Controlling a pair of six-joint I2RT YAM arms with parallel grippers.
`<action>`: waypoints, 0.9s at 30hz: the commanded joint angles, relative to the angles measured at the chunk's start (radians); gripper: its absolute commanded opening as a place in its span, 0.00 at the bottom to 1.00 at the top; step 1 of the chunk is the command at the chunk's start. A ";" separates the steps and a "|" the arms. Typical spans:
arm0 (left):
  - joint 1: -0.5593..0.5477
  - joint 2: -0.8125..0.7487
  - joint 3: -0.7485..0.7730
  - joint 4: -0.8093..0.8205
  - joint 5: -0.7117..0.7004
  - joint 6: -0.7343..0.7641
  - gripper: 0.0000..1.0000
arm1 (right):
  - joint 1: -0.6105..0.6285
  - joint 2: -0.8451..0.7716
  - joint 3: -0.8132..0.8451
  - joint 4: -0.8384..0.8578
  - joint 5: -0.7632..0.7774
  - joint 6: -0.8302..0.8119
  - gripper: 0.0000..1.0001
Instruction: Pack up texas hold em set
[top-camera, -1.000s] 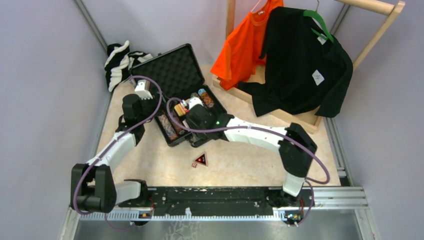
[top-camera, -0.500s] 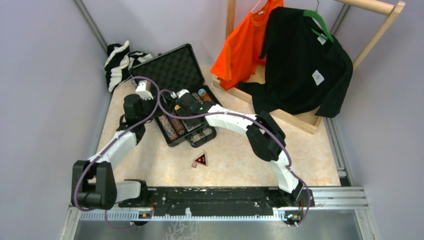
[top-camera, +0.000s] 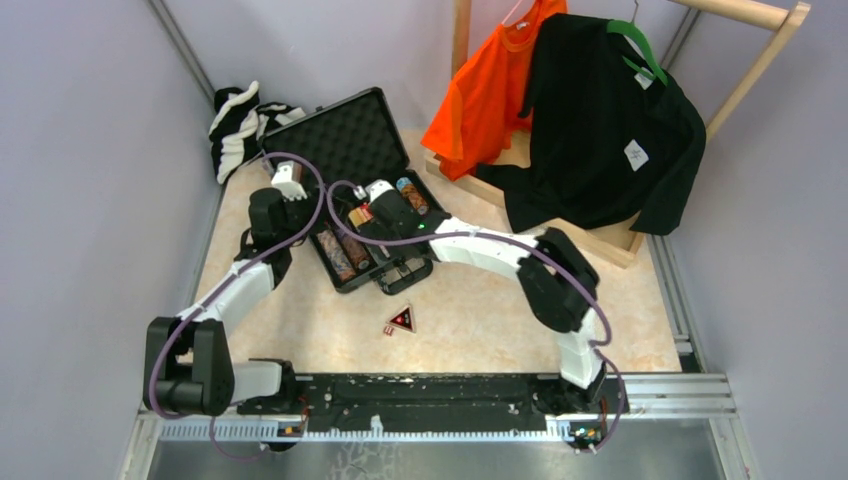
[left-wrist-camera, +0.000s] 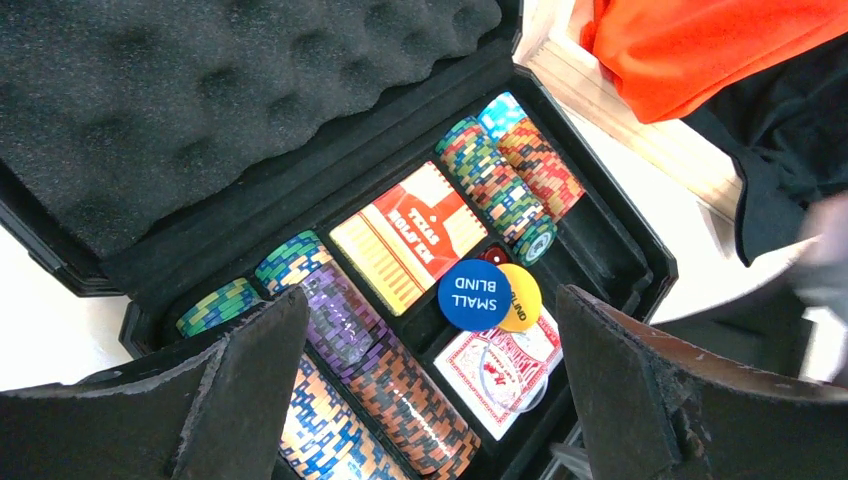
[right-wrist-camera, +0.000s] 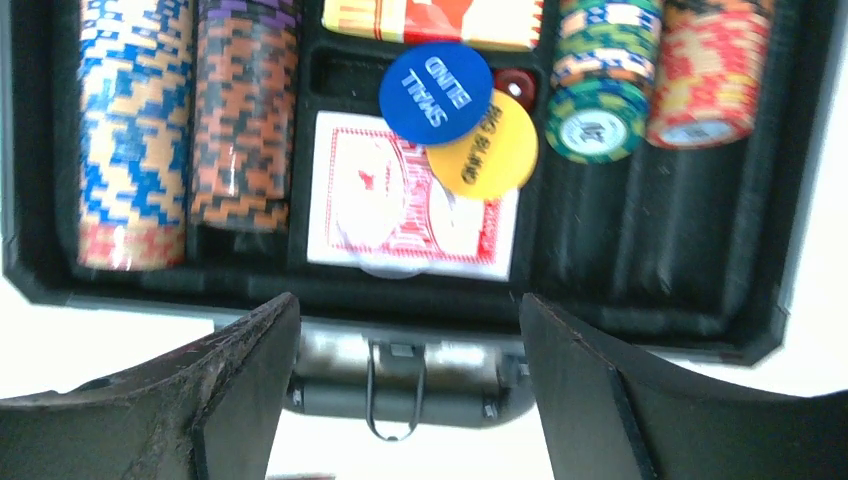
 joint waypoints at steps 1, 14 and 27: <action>-0.002 -0.026 0.000 -0.001 -0.039 0.002 0.98 | -0.001 -0.242 -0.119 0.112 0.016 0.035 0.80; -0.002 0.001 -0.008 0.047 0.075 -0.034 0.98 | 0.193 -0.310 -0.437 0.080 0.117 0.266 0.88; -0.003 -0.088 -0.030 0.025 0.051 -0.040 0.98 | 0.274 -0.128 -0.274 -0.011 0.196 0.521 0.93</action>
